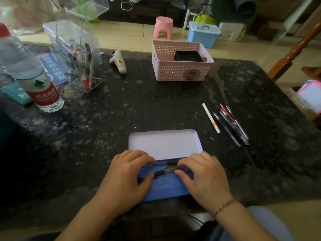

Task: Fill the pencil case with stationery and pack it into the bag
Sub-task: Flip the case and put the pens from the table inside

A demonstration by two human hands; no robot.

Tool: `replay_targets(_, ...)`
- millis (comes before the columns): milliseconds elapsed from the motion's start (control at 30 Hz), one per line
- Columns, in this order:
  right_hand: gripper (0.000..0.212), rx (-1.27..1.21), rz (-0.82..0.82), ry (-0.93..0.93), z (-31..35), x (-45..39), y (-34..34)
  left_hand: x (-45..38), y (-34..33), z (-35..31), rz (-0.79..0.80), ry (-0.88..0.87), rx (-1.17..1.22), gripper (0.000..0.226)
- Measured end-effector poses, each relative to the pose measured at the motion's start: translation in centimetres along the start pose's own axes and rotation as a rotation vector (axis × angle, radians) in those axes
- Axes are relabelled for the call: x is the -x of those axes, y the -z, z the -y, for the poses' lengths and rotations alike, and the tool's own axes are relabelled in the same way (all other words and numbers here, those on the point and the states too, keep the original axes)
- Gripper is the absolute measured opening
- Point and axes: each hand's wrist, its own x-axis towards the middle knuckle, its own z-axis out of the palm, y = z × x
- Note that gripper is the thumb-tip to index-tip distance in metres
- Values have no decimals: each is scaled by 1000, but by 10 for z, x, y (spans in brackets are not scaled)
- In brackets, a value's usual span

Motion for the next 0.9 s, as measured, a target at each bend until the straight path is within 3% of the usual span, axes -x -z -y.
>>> replay_targets(67, 14, 16, -9, 29, 10, -5, -3, -2, -1, 2, 9, -6, -32, 34)
replay_targets(167, 15, -11, -23, 33, 17, -11, -7, -5, -2, 3, -12, -1, -62, 17)
replay_targets(300, 18, -81, -4, 68, 10, -15, 3, -8, -4, 2, -15, 61, -76, 25)
replay_targets(367, 19, -120, -76, -77, -16, -21, 17, -8, -4, 2, -23, 60, -58, 21)
replay_targets(467, 18, -68, -223, -485, -83, -33, 34, -9, -1, -1, -26, 71, -34, 19)
replay_targets(567, 26, 122, -74, -738, -120, -38, 41, -8, 3, -6, -37, 94, 31, 20)
replay_targets(733, 15, 244, 39, -768, -120, -38, 39, -7, 5, -5, -133, 145, 74, 35)
replay_targets(900, 8, -19, -76, -755, -116, -17, 52, -3, 9, -8, -67, 72, 71, 31)
